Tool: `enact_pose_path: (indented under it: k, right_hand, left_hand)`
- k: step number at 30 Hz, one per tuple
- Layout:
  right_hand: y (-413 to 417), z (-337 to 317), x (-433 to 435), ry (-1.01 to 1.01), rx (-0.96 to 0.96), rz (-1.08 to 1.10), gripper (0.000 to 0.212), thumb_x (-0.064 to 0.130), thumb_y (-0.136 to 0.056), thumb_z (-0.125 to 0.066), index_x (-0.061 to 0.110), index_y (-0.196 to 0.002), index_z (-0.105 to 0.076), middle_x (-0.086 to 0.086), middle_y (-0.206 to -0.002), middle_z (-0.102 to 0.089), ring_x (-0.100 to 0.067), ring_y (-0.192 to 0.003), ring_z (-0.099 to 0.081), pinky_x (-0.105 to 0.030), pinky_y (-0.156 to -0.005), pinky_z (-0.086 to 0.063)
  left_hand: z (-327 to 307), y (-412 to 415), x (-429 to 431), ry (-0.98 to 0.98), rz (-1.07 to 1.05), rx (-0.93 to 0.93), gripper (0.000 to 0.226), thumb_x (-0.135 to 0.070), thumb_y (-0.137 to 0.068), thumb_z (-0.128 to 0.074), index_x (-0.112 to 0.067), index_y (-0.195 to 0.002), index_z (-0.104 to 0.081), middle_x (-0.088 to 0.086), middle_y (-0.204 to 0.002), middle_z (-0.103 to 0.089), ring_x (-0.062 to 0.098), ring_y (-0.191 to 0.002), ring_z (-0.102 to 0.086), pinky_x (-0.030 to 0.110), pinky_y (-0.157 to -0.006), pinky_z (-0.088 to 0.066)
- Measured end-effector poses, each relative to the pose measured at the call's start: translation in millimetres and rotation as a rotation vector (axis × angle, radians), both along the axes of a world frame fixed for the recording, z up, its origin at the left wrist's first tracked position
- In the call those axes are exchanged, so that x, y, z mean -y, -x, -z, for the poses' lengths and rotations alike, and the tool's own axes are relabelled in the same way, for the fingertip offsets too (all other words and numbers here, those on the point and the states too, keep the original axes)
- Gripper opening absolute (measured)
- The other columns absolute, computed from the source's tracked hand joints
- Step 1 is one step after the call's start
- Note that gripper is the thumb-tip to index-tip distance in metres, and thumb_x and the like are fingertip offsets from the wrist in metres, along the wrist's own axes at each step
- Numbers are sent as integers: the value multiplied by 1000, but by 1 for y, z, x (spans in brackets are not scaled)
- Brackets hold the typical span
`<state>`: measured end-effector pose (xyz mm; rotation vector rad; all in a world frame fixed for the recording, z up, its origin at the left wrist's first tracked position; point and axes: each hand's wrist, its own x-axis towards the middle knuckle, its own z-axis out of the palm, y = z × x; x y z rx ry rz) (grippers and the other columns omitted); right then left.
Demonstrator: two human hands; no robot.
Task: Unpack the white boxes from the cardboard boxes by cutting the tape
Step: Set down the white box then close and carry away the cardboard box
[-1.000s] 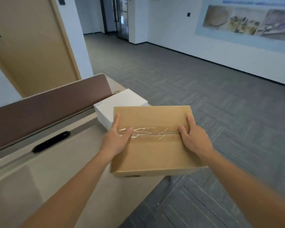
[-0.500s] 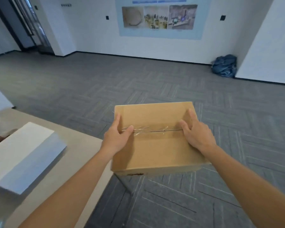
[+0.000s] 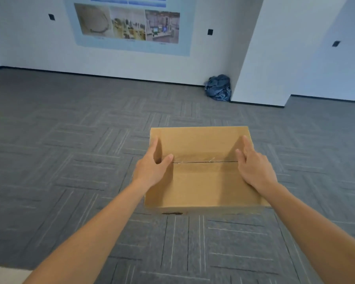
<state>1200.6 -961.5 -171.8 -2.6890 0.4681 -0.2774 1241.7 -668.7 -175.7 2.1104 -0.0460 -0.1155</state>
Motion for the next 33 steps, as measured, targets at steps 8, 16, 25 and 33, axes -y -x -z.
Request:
enact_pose_path:
  k: [8,16,25,33]
  right_hand:
    - [-105,0,105,38,-10,131,55,51,-103,-24,39,-154,-8,-10,-128,-63,-36,-107,-62,-49,-82,-51]
    - [-237,13,253,-2,-8,196,53,48,-104,-22,39,-155,-11,-12,-123,-65,-36,-104,-61,-43,-73,-44]
    - [-399,4,376,-42,-30,189,48,41,-106,-21,39,-153,-13,-12,-101,-66,-32,-83,-59,-44,-72,-51]
    - [-557,10,468,-25,-45,265,48,33,-106,-20,43,-152,-13,-5,-84,-58,-28,-72,-56,-38,-64,-45]
  left_hand:
    - [3,-141,115,-55,130,-13,75,-53,-98,-52,-46,-157,-7,-3,-162,-29,28,-148,-27,49,-116,-29]
    - [4,-286,268,-144,187,-27,69,-47,-102,-47,-45,-157,-5,0,-162,-30,30,-148,-28,46,-115,-29]
    - [1,-443,392,-179,189,3,62,-38,-107,-38,-42,-158,-2,0,-162,-29,11,-120,-54,38,-106,-37]
    - [22,-621,493,-99,180,-27,63,-14,-107,-30,-49,-155,-10,-19,-106,-48,10,-68,-50,27,-59,-46]
